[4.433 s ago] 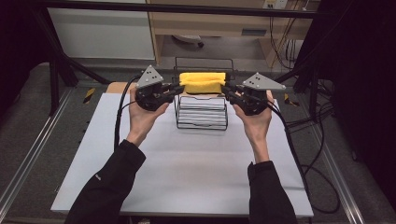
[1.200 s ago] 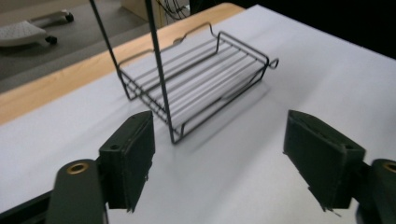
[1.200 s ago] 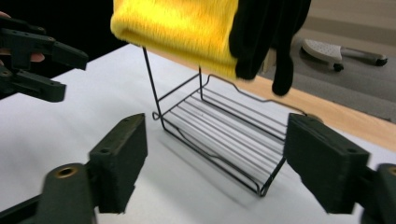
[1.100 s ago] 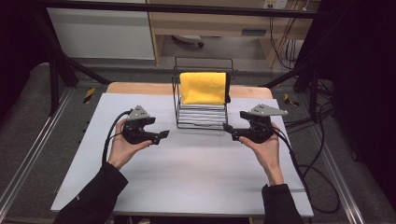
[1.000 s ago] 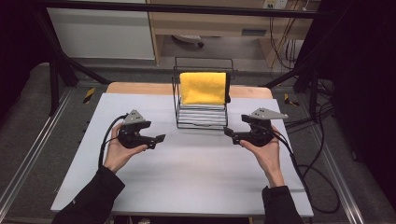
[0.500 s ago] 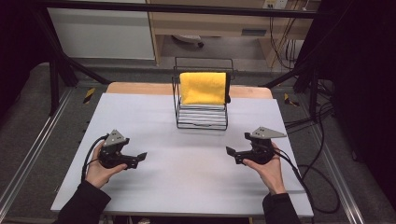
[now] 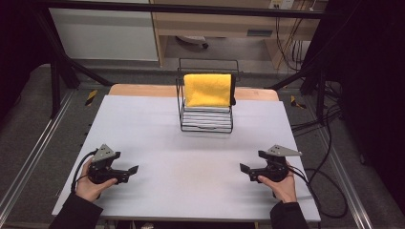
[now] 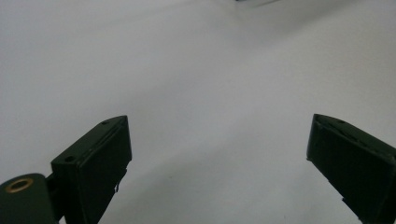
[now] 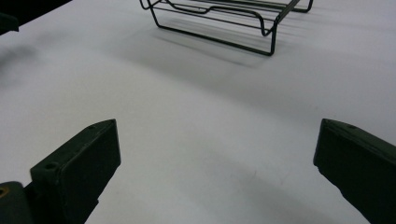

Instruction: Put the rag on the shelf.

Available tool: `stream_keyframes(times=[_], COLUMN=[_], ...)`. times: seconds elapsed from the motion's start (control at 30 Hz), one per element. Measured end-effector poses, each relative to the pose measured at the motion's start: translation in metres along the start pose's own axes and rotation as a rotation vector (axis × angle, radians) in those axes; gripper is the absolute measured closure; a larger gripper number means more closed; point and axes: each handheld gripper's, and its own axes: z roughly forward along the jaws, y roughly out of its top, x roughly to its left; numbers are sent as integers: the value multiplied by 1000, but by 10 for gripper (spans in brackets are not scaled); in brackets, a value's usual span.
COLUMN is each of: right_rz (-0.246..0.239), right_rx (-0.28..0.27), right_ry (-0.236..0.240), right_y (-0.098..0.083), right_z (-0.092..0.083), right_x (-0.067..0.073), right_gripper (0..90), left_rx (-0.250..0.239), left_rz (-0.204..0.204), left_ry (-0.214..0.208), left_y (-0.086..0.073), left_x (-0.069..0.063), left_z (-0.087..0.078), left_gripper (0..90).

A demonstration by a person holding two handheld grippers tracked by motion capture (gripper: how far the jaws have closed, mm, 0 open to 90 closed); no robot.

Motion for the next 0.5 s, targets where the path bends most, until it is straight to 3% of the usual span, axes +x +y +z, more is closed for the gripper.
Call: stream_keyframes(times=[0.2,0.5], right_rz=[-3,-48], right_rx=[3,33], right_ry=[-4,3], right_y=[-11,-20], right_z=[-4,-5], right_x=[-3,-5], right_gripper=[7,6], left_rx=[-7,-4], left_rz=[10,15], left_ry=[-8,-18], left_y=[-8,-13], left_x=[2,2], left_z=[-3,-3], left_gripper=[64,61])
